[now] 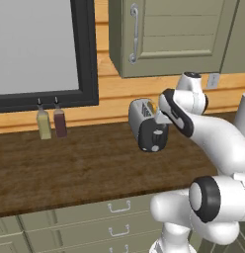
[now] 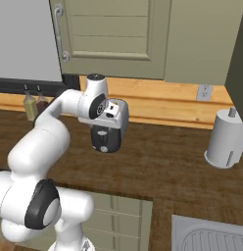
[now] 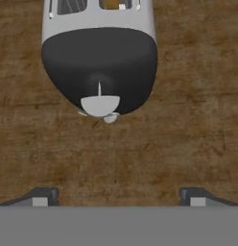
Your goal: Start the toaster. Once the lever pops up, take the bread to the plate on the dining counter.
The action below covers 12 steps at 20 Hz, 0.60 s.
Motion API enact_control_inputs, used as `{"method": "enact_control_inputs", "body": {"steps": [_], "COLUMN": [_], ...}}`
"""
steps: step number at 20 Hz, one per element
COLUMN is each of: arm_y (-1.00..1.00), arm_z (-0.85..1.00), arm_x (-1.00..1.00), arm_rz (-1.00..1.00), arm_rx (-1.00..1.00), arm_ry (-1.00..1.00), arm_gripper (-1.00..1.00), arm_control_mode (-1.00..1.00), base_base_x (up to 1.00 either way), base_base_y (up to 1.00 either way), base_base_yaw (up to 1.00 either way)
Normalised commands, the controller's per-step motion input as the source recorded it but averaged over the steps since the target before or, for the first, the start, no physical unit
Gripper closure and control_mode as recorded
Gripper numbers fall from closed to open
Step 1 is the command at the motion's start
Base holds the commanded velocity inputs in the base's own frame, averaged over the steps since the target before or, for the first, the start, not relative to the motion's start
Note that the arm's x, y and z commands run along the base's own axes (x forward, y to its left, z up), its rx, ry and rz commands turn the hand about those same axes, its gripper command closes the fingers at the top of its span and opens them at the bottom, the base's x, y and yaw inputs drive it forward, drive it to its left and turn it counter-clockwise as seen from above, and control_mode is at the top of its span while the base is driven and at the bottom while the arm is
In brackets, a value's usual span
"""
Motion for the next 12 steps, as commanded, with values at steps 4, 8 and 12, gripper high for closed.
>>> {"method": "enact_control_inputs", "body": {"steps": [4,8,12], "arm_y": [0.00,0.01,0.00], "arm_z": [-0.38,-0.30,-0.22], "arm_x": [0.31,0.42,0.38], "arm_rz": [0.00,0.00,0.00], "arm_rx": [0.00,-0.01,0.00], "arm_ry": [0.00,0.00,0.00], "arm_gripper": [-1.00,-1.00,-1.00], "arm_control_mode": [-1.00,-1.00,-1.00], "base_base_x": [0.00,0.00,0.00], "base_base_y": [0.00,0.00,0.00], "base_base_yaw": [0.00,0.00,0.00]}}
